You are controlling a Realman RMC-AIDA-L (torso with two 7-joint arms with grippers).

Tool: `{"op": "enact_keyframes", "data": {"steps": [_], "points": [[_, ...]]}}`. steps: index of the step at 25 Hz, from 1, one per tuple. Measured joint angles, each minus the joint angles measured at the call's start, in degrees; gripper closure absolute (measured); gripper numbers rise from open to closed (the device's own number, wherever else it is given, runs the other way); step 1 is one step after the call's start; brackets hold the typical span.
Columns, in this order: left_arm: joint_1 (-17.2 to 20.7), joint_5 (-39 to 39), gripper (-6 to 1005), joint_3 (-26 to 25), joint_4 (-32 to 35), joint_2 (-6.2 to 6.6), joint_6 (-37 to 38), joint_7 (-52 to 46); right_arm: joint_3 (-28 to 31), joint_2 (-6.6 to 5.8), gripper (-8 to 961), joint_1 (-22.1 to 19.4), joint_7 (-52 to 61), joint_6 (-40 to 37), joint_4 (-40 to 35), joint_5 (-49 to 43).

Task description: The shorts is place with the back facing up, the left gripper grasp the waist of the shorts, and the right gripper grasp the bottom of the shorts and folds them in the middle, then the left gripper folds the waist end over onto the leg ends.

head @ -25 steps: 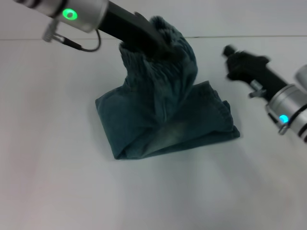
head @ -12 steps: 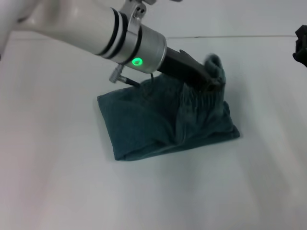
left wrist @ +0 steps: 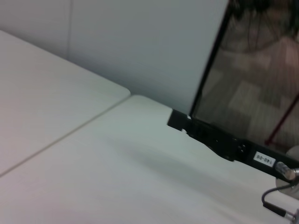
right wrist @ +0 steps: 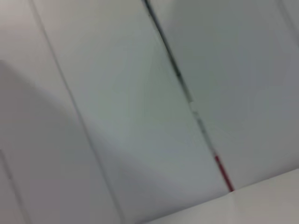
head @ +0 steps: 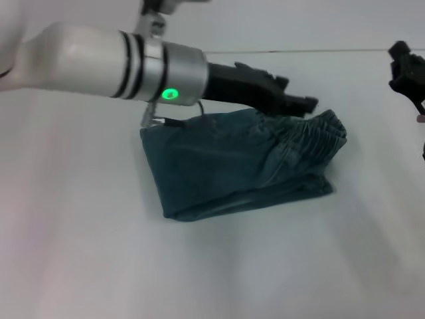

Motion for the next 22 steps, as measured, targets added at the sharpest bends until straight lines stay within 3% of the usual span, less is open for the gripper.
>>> {"op": "enact_keyframes", "data": {"steps": [5,9,13,17,22], "points": [[7.81,-5.85,328,-5.78,4.23,0.00,4.47,3.69,-17.08,-0.56,954,1.54,19.72,-7.82,-13.50,-2.45],[12.35,-7.84,146,-15.19,3.95,-0.03,12.15,6.78,-27.44,-0.67,912,0.76,34.51,-18.20,-25.38,-2.92],[16.18,-8.08,111,-22.88,2.88,0.10,19.10,9.28,-35.18,-1.17,828,-1.54,42.97,-30.27,-36.70,-2.99],[19.91,-8.04,76,-27.01,2.82,0.79,24.75,10.29,-39.34,-1.86,646,-3.75,48.12,-39.88,-47.04,-6.24],[22.86,-5.55,76,-30.33,2.80,1.72,31.58,11.62,-40.94,-2.00,481,-5.01,50.78,-41.16,-53.53,-17.79]]}}
